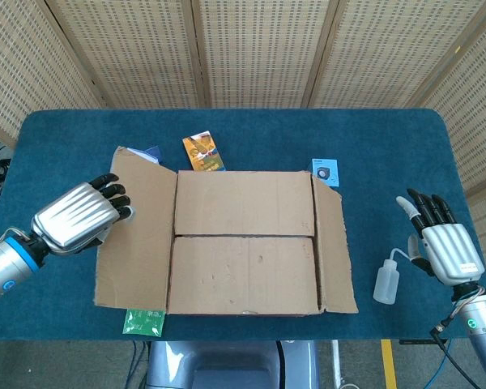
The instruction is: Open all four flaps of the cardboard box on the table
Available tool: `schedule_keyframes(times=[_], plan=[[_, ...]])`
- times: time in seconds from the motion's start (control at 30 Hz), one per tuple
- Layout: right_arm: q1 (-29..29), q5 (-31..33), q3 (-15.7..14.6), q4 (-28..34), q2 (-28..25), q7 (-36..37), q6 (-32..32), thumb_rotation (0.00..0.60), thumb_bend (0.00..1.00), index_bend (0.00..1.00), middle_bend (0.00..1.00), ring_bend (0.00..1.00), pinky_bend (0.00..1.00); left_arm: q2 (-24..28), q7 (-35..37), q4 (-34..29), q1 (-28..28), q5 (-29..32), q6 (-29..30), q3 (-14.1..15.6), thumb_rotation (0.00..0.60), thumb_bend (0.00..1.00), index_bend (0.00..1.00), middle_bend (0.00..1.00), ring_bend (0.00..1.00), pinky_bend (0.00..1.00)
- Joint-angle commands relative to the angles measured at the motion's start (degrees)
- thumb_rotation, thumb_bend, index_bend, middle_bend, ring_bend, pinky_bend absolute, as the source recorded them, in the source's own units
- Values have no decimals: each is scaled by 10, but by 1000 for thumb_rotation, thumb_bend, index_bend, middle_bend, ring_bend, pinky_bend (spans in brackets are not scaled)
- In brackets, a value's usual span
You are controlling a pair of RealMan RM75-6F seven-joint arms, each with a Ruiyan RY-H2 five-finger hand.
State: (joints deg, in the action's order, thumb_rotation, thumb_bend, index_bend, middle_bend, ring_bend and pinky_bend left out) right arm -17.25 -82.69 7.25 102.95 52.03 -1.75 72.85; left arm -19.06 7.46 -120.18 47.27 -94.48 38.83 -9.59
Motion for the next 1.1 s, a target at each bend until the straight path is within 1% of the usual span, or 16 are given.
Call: schedule_keyframes(times=[0.03, 0.07, 0.13, 0.17, 0.2, 0.23, 0.3, 0.33, 0.4, 0.53, 0.57, 0.63, 0.7, 0.77, 0.9, 1.1], plan=[[1, -1, 0, 3, -1, -3, 2, 600, 775, 0, 0, 0, 0, 11, 4, 1, -11, 2, -8, 2, 528, 981, 405, 384, 236, 148], [1, -1, 0, 4, -1, -3, 3, 600, 775, 0, 0, 0, 0, 10, 4, 1, -13, 4, -6, 1, 527, 952, 405, 384, 236, 148], [2, -1, -1, 5, -1, -4, 4, 600, 775, 0, 0, 0, 0, 6, 0, 2, -18, 8, 0, 0, 524, 832, 405, 384, 236, 148], [2, -1, -1, 5, -1, -4, 4, 600, 775, 0, 0, 0, 0, -1, -8, 4, -23, 13, 10, -2, 522, 764, 404, 380, 236, 148], [2, -1, -1, 5, -1, -4, 4, 600, 775, 0, 0, 0, 0, -7, -15, 6, -27, 17, 17, -2, 521, 675, 399, 366, 234, 148], [2, -1, -1, 5, -1, -4, 4, 600, 775, 0, 0, 0, 0, -17, -27, 8, -33, 23, 26, -3, 521, 592, 380, 342, 226, 148], [3, -1, -2, 5, 0, -4, 4, 600, 775, 0, 0, 0, 0, -37, -51, 10, -40, 37, 37, -4, 521, 467, 328, 275, 184, 148], [3, -1, -2, 5, 0, -4, 4, 600, 775, 0, 0, 0, 0, -50, -67, 10, -44, 49, 42, -5, 521, 417, 290, 233, 149, 148], [4, -2, -3, 4, 1, -3, 5, 600, 775, 0, 0, 0, 0, -73, -97, 10, -46, 71, 42, -6, 521, 364, 234, 169, 92, 147], [5, -4, -3, 1, 4, 1, 6, 600, 775, 0, 0, 0, 0, -132, -153, 16, -46, 122, 53, -11, 522, 310, 129, 76, 9, 116], [4, -4, -4, 0, 5, 2, 5, 600, 775, 0, 0, 0, 0, -157, -163, 19, -42, 139, 53, -12, 522, 306, 111, 62, 2, 100], [3, -4, -4, -2, 6, 4, 4, 600, 775, 0, 0, 0, 0, -211, -193, 34, -32, 177, 61, -16, 523, 285, 74, 24, 0, 34], [3, -4, -4, -3, 7, 6, 4, 600, 775, 0, 0, 0, 0, -243, -212, 41, -29, 200, 73, -18, 525, 262, 66, 6, 0, 1], [4, -3, -4, -4, 8, 7, 4, 600, 775, 0, 0, 0, 0, -280, -231, 46, -20, 230, 82, -22, 527, 251, 65, 1, 0, 0], [5, -2, -4, -7, 8, 10, 5, 600, 775, 0, 0, 0, 0, -321, -275, 54, -6, 271, 94, -20, 527, 250, 62, 0, 0, 0], [5, -1, -5, -11, 10, 13, 3, 600, 775, 0, 0, 0, 0, -362, -307, 64, 13, 311, 102, -20, 528, 253, 58, 0, 0, 0]])
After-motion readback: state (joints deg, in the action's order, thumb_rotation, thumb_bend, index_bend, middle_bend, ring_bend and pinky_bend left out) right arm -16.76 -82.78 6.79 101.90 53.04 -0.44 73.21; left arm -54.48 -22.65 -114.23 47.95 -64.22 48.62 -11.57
